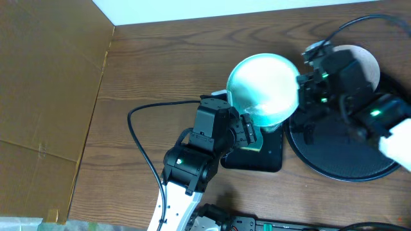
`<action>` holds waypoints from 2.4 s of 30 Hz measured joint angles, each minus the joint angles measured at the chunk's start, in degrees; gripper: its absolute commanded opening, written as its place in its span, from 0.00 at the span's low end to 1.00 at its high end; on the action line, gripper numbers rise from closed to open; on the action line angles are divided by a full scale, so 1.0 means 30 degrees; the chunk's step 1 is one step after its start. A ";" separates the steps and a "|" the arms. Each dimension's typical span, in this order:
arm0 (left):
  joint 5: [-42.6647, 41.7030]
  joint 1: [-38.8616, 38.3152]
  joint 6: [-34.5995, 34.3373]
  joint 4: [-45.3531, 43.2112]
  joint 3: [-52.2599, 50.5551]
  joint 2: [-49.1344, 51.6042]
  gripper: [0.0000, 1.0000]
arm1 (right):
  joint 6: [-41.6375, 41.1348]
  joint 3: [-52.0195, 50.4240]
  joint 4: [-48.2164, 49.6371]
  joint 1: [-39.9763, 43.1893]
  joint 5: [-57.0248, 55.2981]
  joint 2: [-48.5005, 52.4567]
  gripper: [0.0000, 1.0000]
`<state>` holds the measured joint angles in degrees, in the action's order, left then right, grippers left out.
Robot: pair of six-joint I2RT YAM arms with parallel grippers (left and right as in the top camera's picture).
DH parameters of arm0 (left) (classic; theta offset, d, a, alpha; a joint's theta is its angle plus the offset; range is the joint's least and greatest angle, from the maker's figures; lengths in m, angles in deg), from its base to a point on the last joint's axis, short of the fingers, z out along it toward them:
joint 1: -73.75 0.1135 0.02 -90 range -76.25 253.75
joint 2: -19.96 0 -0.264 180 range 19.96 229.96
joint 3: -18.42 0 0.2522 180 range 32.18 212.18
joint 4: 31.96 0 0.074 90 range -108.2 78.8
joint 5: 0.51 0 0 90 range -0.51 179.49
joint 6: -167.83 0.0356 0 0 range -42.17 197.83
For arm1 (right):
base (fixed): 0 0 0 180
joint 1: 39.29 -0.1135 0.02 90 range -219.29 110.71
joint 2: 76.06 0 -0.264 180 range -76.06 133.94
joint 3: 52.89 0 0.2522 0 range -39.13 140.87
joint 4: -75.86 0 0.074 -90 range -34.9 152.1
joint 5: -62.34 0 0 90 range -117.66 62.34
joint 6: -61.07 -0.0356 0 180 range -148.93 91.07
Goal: Clean dirty plates on tray and stack at the side
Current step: 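Lift the pale green plate with the right gripper and tilt it, then hold the plate tilted above the black tray with the right gripper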
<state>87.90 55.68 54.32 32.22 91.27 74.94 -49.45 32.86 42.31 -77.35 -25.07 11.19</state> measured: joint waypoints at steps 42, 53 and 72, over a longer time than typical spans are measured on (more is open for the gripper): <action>0.0000 0.0000 0.0000 0.0007 0.0000 0.0000 0.79 | 1.0040 -0.0007 0.4124 -0.4750 -1.1468 0.0576 0.01; 0.0000 0.0000 0.0000 0.0007 0.0000 0.0000 0.79 | 1.0870 -0.0007 0.4371 -0.4750 -1.1533 0.0576 0.01; -0.0007 0.0007 0.0000 0.0007 0.0000 0.0000 0.79 | 1.2859 -0.0007 0.4707 -0.4896 -1.1584 0.0576 0.01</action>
<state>87.88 55.71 54.32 32.24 91.27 74.94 -10.87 32.83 56.43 -92.04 -59.82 12.91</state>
